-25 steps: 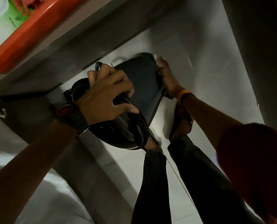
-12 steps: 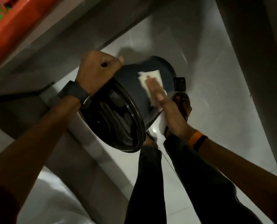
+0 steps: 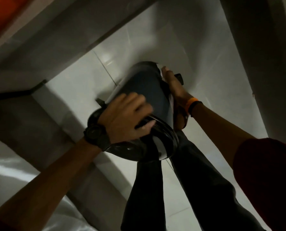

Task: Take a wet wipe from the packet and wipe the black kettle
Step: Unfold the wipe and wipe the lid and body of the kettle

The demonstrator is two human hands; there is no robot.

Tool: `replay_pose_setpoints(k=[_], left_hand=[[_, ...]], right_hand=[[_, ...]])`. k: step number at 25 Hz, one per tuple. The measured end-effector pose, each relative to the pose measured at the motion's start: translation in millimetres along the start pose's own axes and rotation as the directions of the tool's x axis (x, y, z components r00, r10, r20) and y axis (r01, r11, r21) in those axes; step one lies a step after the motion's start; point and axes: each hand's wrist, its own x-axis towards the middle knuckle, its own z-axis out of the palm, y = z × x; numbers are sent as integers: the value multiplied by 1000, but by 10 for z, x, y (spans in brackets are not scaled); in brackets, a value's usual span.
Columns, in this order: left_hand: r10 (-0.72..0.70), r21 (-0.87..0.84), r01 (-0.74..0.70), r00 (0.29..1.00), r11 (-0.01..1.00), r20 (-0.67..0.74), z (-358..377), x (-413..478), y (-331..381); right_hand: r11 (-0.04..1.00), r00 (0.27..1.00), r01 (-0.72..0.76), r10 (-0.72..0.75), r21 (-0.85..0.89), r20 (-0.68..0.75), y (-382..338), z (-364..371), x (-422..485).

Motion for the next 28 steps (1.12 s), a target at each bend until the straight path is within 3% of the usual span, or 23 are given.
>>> replay_pose_setpoints(k=[2,4,6,7,8,9,10,12,13,14,17,21,24,26,28], left_hand=[[-324,-127,314,944,941,-59,-114,9,-234],[-676,-399,613,737,683,-25,-228,82,-589],[-877,-603,702,481,379,9,-379,185,-1023],[-918,-618,707,390,344,-64,-451,213,-1179],[-902,-562,710,390,424,-187,-509,214,-1235],[-825,-435,701,460,565,-329,-541,208,-1194],[-706,-309,640,578,703,-410,-553,185,-1068],[-400,-17,417,859,909,-320,-432,157,-754],[-334,92,357,921,930,-201,-406,216,-608],[-346,164,359,932,919,-106,-380,325,-519],[-519,98,524,851,846,-72,-449,651,-578],[-700,-146,684,705,714,-117,-524,609,-848],[-795,-386,720,604,576,-60,-432,509,-854],[-801,-476,689,596,547,-57,-367,469,-877],[-809,-524,670,584,526,-65,-358,449,-934]], right_hand=[[994,997,59,-63,90,41,6,43,-281],[977,974,151,-173,150,144,104,157,-688],[957,935,238,-271,164,227,207,329,-1031],[948,917,286,-314,143,245,232,407,-1090],[941,912,319,-337,113,234,223,456,-1062],[942,922,322,-334,91,197,182,468,-978],[951,939,296,-306,86,157,146,458,-852],[963,959,249,-260,104,109,45,445,-551],[969,967,231,-238,90,85,-32,452,-419],[973,974,219,-223,66,51,-106,464,-307],[964,971,237,-238,119,-3,-278,565,-264],[887,890,393,-433,243,141,-50,790,-885],[819,815,573,-566,-34,125,16,662,-799],[845,864,496,-504,-198,13,-82,385,-333],[921,918,321,-360,-222,-165,-293,80,52]])
